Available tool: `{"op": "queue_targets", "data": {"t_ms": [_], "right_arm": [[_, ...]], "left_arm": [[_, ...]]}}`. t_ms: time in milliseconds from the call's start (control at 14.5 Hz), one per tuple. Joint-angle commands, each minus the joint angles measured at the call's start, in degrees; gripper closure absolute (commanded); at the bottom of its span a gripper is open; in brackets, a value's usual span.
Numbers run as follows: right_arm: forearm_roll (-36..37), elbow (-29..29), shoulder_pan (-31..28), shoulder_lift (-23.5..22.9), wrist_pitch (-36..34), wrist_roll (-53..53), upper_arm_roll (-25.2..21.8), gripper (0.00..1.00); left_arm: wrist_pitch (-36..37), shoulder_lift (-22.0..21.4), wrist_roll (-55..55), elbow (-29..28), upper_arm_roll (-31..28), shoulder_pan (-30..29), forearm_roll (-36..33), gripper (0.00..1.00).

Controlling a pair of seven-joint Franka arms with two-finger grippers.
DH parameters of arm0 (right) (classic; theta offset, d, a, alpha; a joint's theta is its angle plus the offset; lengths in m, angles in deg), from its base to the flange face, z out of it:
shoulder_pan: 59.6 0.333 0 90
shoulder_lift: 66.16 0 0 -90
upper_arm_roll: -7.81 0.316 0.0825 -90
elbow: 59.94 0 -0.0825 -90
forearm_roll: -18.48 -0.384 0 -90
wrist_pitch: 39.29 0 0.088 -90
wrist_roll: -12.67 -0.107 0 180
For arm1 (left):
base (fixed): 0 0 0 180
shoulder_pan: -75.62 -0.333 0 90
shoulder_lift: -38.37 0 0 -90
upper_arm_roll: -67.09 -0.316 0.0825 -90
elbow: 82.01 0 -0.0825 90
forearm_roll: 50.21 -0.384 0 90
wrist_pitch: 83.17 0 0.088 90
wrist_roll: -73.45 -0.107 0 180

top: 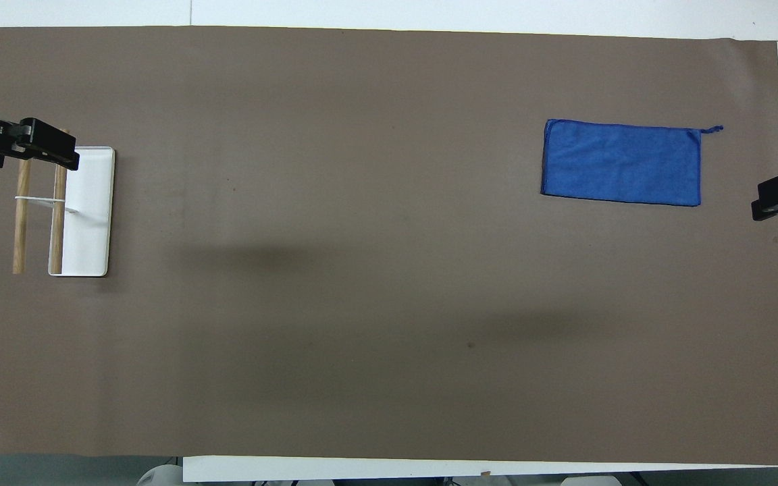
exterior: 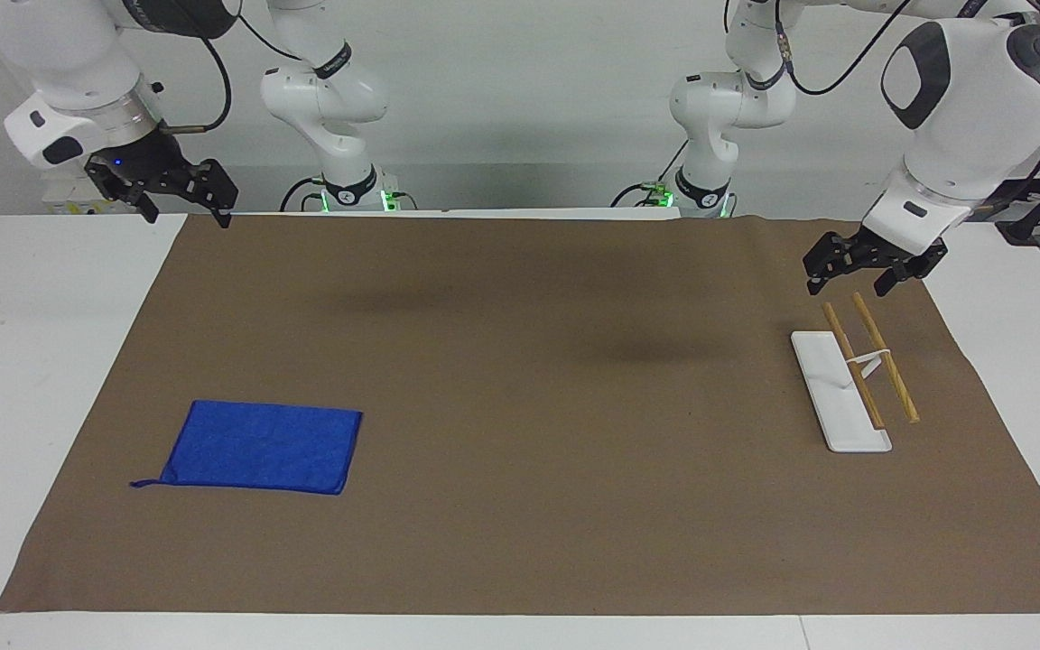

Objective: Right arm passes towel to left arm to hang
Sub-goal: 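Move the right gripper toward the blue towel, then lower the right gripper onto the towel edge and close it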

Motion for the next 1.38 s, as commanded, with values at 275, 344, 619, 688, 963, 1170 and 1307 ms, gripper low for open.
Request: {"op": "queue_targets", "data": {"t_ms": [275, 344, 619, 688, 963, 1170, 1307], "right_arm": [[-0.6, -0.6, -0.5, -0.2, -0.6, 1.0, 0.3, 0.00], [-0.8, -0.3, -0.8, 0.0, -0.7, 2.3, 0.3, 0.00], [-0.7, 1.9, -0.8, -2.1, 6.8, 4.3, 0.3, 0.00], [-1.0, 1.7, -0.8, -4.3, 8.7, 4.3, 0.3, 0.00], [-1.2, 1.9, -0.5, -14.4, 21.9, 3.3, 0.7, 0.00], [-1.6, 2.3, -0.8, -21.0, 28.3, 2.2, 0.7, 0.00], [-2.6, 2.6, -0.8, -24.6, 30.5, 1.4, 0.7, 0.00]], "left_arm": [[0.2, -0.9, 0.5, -1.0, 0.1, 0.3, -0.9, 0.01], [0.2, -0.9, 0.6, -1.0, 0.2, 0.3, -0.9, 0.01], [-0.3, -0.9, 0.6, -1.0, 0.2, 0.3, -0.9, 0.01], [-0.3, -0.9, 0.6, -1.0, 0.2, 0.3, -0.9, 0.01], [-0.3, -0.9, 0.3, -1.0, 0.3, 0.2, -0.9, 0.01], [-0.3, -0.9, 0.0, -1.0, 0.4, 0.0, -0.9, 0.01], [-0.1, -0.9, 0.0, -1.0, 0.5, 0.0, -0.9, 0.01]]}}
